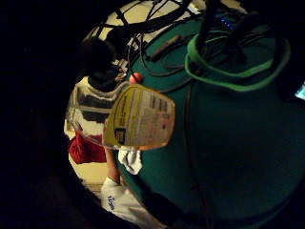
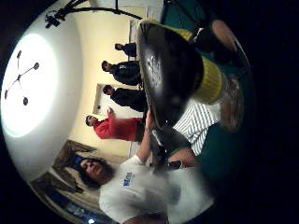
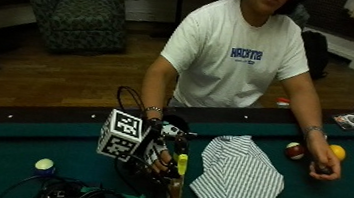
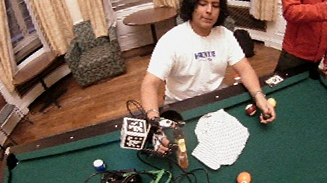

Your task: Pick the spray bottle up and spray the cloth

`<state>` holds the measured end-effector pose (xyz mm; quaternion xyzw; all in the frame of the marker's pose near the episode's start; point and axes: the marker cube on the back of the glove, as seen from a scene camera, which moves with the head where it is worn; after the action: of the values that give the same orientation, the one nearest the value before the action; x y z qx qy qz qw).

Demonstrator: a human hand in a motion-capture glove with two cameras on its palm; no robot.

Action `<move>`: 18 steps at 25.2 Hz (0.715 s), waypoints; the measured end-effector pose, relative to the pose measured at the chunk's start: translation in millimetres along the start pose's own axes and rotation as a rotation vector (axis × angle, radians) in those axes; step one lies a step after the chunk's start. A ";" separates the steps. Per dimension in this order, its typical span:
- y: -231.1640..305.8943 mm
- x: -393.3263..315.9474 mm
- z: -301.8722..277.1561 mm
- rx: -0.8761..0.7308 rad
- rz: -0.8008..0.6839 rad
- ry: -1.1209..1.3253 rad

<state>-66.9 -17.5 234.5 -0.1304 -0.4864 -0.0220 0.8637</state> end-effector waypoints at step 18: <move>-52.9 -23.6 52.3 0.069 0.024 -0.290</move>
<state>-131.7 -57.7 251.2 -0.1084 -0.6050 0.0242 0.7884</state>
